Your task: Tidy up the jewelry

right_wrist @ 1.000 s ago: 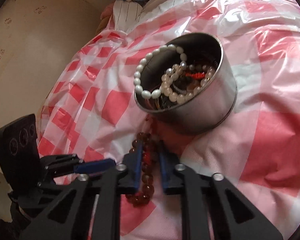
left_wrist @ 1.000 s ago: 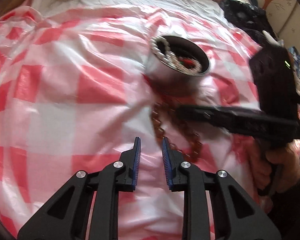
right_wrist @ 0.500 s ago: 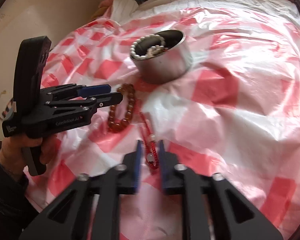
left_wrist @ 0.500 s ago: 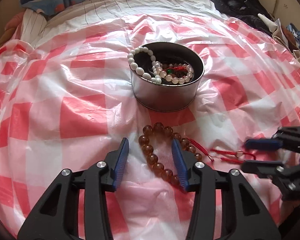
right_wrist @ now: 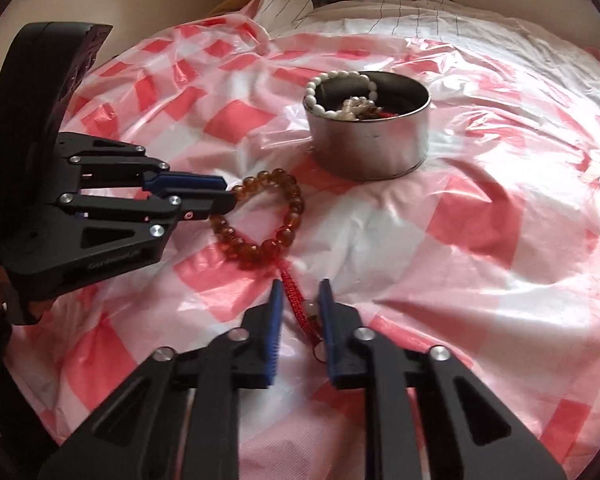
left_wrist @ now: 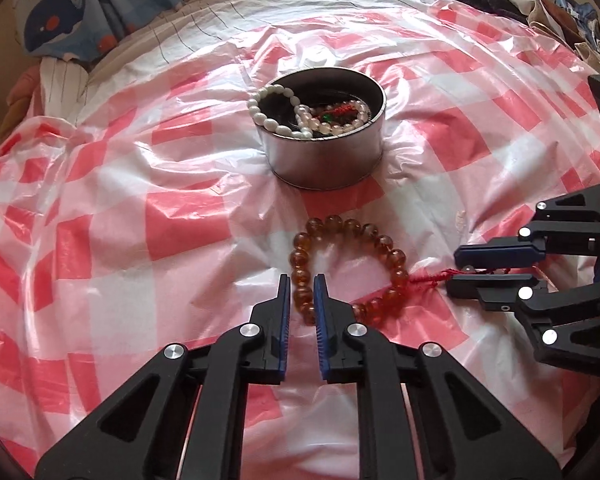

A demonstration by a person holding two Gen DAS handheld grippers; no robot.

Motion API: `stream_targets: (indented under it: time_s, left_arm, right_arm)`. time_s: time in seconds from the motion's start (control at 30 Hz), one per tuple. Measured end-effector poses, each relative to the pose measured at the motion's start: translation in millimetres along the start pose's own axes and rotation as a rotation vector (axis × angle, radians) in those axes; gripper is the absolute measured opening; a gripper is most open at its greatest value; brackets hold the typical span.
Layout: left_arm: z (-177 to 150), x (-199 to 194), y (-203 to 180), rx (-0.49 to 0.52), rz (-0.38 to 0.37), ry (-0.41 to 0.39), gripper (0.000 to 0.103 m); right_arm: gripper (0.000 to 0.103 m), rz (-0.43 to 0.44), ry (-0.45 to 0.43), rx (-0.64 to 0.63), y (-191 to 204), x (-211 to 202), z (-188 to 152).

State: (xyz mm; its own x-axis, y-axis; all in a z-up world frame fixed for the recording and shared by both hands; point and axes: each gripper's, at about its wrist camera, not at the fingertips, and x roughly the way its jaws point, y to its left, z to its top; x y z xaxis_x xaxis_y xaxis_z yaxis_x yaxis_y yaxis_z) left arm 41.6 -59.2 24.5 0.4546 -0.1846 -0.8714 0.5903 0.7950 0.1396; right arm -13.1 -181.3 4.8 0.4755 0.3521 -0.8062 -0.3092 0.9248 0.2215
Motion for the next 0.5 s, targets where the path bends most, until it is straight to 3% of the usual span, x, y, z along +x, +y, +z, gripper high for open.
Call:
stream_targets:
  time_s: [0.1,0.17,0.2,0.27,0.37,0.4,0.43,0.5]
  left_arm:
    - [2.9,-2.5,5.1,-0.025,0.021,-0.019,0.011]
    - [5.1,-3.4,7.4,-0.040,0.014,-0.030,0.022]
    - [6.0,-3.0,7.9,-0.044,0.016,-0.038,0.027]
    - [8.0,-1.9,6.7,-0.042,0.025,-0.052,0.043]
    - [11.8,6.1,1.9,-0.027,0.036,-0.049,0.048]
    - [12.6,10.1,-0.4,-0.016,0.042,-0.042,0.048]
    - [12.7,14.1,-3.3,-0.002,0.044,-0.031,0.047]
    - [11.9,22.1,-8.5,0.022,0.018,0.014,0.016]
  right_arm:
    - [0.018,-0.013,-0.032,-0.019,4.2,-4.9,0.5]
    - [0.038,-0.038,-0.060,-0.029,7.3,-9.6,1.1]
    - [0.040,-0.047,-0.066,-0.033,7.9,-10.4,1.1]
    - [0.040,-0.065,-0.050,-0.046,8.9,-7.1,1.1]
    - [0.035,-0.098,-0.015,-0.064,10.2,1.8,-0.6]
    - [0.030,-0.105,-0.015,-0.062,9.1,1.8,-0.3]
    - [0.017,-0.114,-0.014,-0.055,7.1,1.4,0.0]
    - [0.011,-0.139,-0.020,-0.011,-2.7,-0.6,0.6]
